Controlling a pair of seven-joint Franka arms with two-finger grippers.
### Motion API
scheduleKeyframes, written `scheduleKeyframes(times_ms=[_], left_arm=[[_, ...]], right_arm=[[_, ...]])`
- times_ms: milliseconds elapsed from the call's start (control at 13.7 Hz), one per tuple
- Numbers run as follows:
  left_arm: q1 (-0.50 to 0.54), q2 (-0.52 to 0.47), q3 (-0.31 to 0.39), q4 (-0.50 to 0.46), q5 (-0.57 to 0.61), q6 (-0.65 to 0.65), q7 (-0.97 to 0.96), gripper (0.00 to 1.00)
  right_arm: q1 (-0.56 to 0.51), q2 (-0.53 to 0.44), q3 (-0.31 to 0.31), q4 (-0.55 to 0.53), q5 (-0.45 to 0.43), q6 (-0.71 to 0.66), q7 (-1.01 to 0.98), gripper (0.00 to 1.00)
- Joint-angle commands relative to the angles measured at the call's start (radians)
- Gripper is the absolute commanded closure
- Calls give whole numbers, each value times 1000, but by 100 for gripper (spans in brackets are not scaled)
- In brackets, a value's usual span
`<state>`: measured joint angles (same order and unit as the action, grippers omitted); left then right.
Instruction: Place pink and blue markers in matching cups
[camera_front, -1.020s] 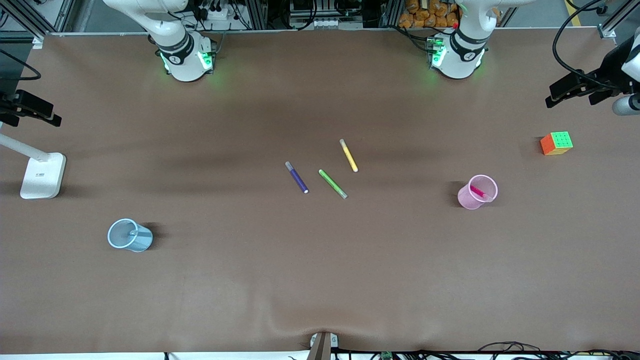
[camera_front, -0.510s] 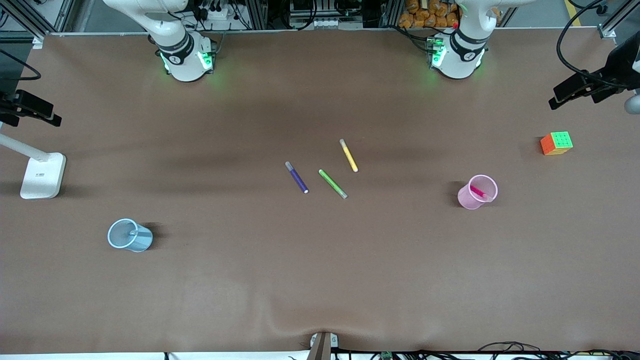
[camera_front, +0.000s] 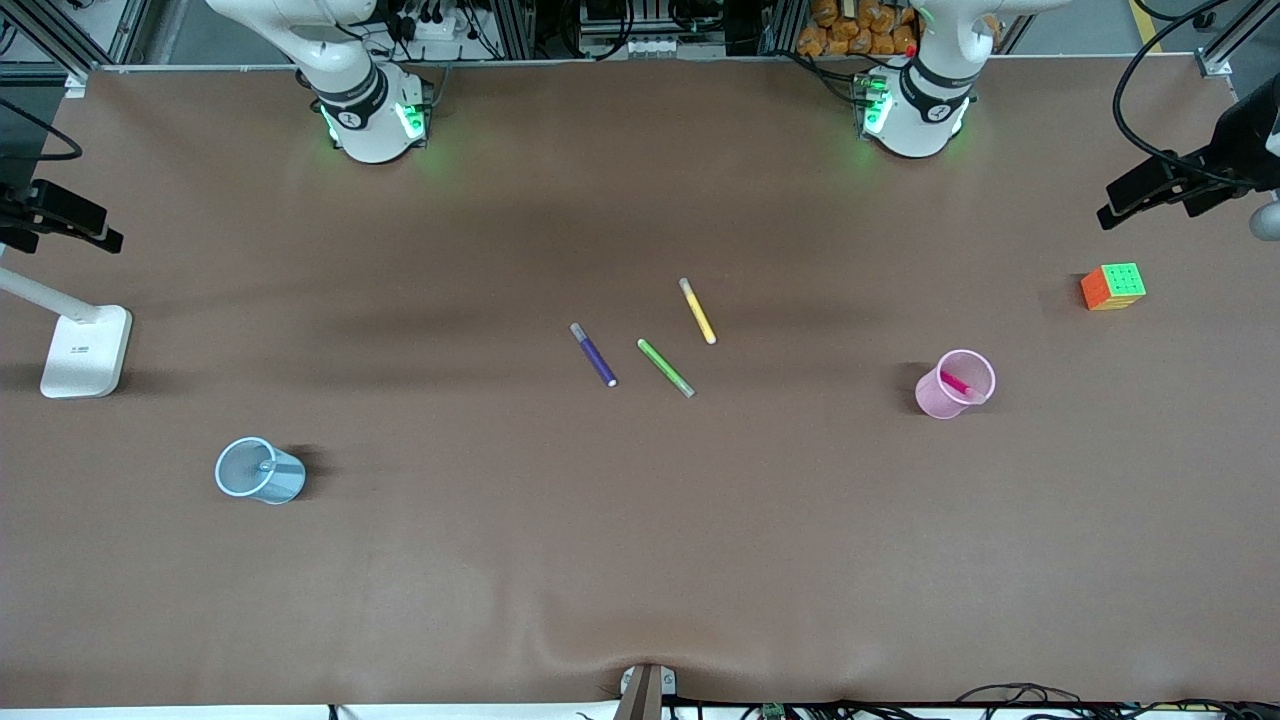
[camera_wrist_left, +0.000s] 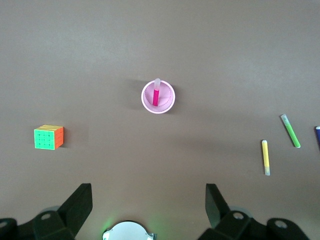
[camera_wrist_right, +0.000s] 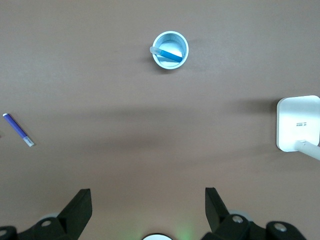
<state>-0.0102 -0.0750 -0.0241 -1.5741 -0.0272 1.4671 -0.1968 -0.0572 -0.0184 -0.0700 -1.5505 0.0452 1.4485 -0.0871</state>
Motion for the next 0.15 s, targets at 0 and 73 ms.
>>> scheduleKeyframes(times_ms=[0,73], left_arm=[[-2,12,4,28,-13,-19,-20,0],[-4,12,4,28,-13,-19,-23,0]], right_arm=[[-1,3,4,10,-13,-2,15,0],[-1,3,4,10,-13,-2,15,0]])
